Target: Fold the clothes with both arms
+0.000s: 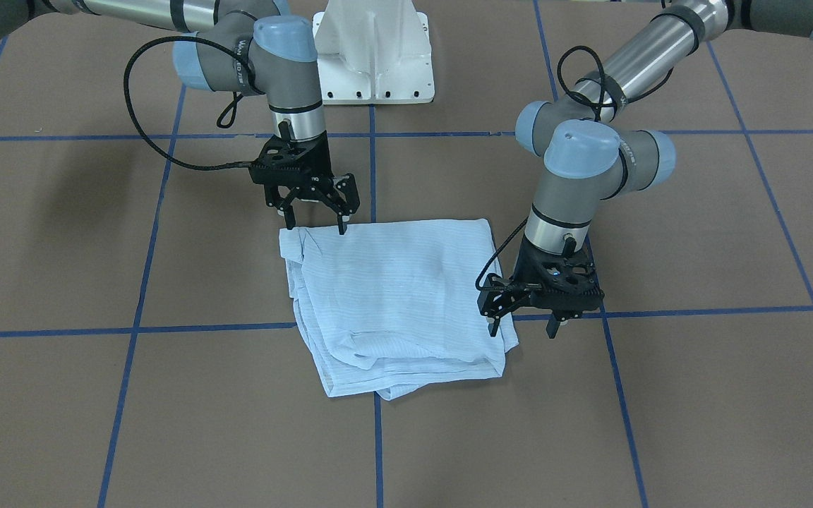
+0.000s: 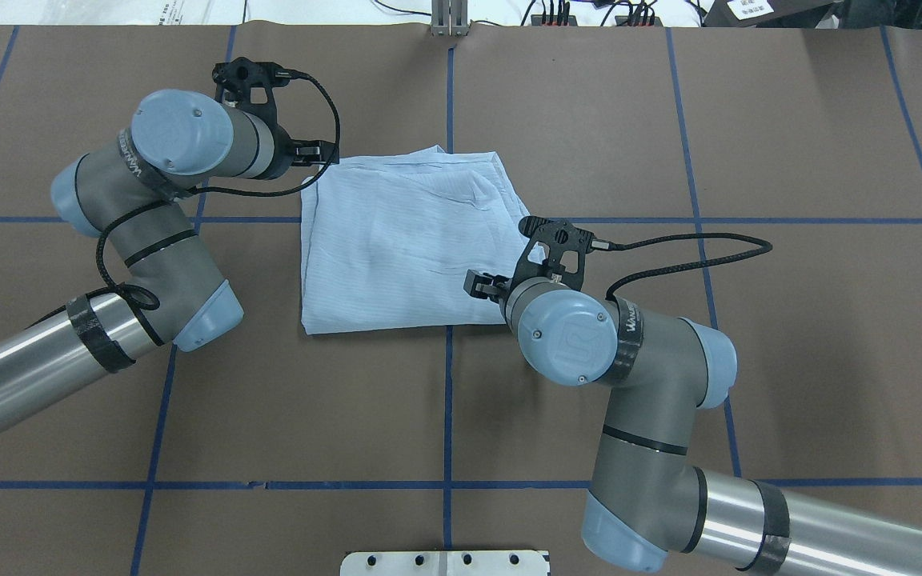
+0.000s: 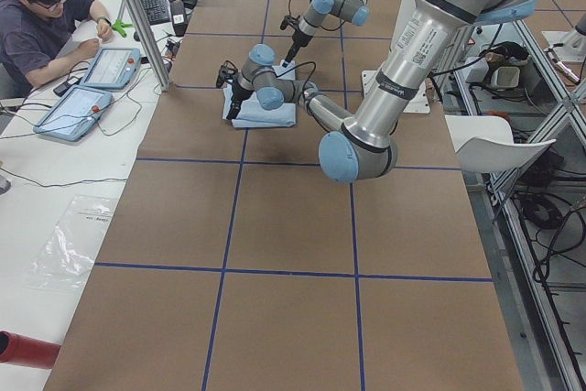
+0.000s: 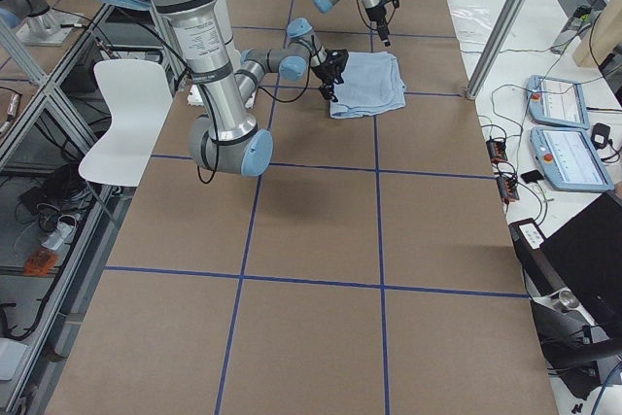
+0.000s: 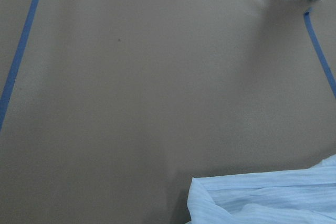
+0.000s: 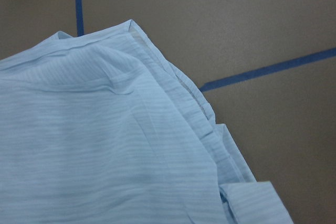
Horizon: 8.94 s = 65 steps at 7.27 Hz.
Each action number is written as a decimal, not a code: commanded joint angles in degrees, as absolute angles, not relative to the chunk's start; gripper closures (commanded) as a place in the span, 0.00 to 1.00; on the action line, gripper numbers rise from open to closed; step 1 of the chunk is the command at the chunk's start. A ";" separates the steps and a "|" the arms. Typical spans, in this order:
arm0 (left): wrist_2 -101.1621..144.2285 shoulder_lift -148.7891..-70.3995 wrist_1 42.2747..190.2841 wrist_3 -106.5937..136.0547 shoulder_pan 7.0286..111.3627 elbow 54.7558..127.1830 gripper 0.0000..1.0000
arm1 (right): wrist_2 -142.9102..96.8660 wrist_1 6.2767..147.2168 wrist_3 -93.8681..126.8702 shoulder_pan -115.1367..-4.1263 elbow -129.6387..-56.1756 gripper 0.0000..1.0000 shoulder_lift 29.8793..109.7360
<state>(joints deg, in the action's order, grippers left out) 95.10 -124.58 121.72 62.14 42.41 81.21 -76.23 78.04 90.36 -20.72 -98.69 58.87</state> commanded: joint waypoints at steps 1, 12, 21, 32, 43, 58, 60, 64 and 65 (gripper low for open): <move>95.10 -124.28 122.34 62.14 42.45 81.12 0.00 | -73.48 77.26 91.23 -19.34 -95.99 0.00 59.06; 102.26 -119.13 121.47 56.13 44.10 88.63 0.00 | -89.58 92.98 75.38 -31.75 -108.80 0.00 58.27; 131.29 -88.71 105.02 -0.09 84.02 99.52 0.00 | -130.77 92.90 -9.12 -88.82 -87.29 0.00 79.77; 136.73 -84.02 88.33 -14.24 90.08 97.65 0.00 | -130.62 94.12 -9.75 -94.93 -92.80 0.00 93.24; 135.00 -84.02 88.33 -14.41 93.34 98.35 0.00 | -129.20 90.28 -8.70 -94.66 -93.78 0.00 96.77; 135.00 -82.98 88.24 -14.41 93.78 98.35 0.00 | -130.43 90.09 -8.70 -90.79 -95.19 0.00 95.18; 135.00 -82.79 88.33 -14.41 93.96 98.44 0.00 | -130.95 89.30 -8.96 -90.79 -93.88 0.00 95.45; 135.00 -82.97 88.33 -14.33 93.96 98.44 0.00 | -130.87 87.46 -9.05 -90.79 -94.57 0.00 95.63; 135.00 -82.97 88.33 -14.41 93.96 98.44 0.00 | -130.87 87.45 -8.79 -90.88 -94.66 0.00 95.63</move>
